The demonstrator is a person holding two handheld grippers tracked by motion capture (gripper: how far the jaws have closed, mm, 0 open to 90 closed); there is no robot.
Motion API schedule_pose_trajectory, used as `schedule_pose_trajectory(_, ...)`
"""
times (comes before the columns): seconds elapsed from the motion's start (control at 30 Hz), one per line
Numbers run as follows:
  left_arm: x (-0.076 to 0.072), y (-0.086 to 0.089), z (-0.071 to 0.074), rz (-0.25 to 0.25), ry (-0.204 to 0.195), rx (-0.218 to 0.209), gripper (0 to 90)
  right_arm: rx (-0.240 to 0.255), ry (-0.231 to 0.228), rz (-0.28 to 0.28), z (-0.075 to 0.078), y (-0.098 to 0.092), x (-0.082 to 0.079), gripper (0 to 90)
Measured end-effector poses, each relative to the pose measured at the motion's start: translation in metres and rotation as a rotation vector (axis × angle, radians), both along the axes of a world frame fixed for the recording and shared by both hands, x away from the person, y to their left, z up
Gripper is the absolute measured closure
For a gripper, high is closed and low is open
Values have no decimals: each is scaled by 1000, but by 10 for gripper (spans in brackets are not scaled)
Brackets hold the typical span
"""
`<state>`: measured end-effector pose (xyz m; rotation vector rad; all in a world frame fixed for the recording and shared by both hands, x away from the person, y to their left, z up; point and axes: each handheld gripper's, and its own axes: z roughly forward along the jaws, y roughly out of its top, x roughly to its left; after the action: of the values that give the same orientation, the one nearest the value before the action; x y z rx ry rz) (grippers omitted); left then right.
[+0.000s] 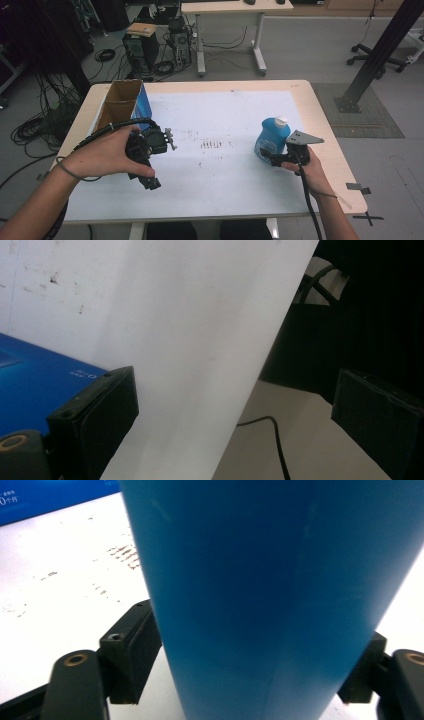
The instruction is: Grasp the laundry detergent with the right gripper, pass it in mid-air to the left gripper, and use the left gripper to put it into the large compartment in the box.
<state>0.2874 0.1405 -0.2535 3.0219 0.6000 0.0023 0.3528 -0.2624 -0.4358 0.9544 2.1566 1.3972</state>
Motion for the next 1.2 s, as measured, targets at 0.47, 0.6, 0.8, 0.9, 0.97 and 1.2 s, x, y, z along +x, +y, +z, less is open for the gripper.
schedule_pose_trajectory(0.47,-1,0,1,2,-4,-1,51,-10,-18,0,0,0,0,411)
schedule_pose_trajectory(0.6,-2,-1,1,5,-4,-4,51,-15,-20,4,0,0,0,416)
schedule_pose_trajectory(0.8,0,-1,4,2,-13,-10,50,-15,-22,8,0,-1,0,420)
schedule_pose_trajectory(0.9,0,-1,5,2,-17,-16,50,-15,-26,9,0,-1,0,421)
schedule_pose_trajectory(0.97,1,-2,6,-4,-17,-17,49,-15,-27,9,0,-1,0,422)
schedule_pose_trajectory(1.2,5,-6,10,-22,-21,-25,46,-25,-33,32,1,-1,1,426)
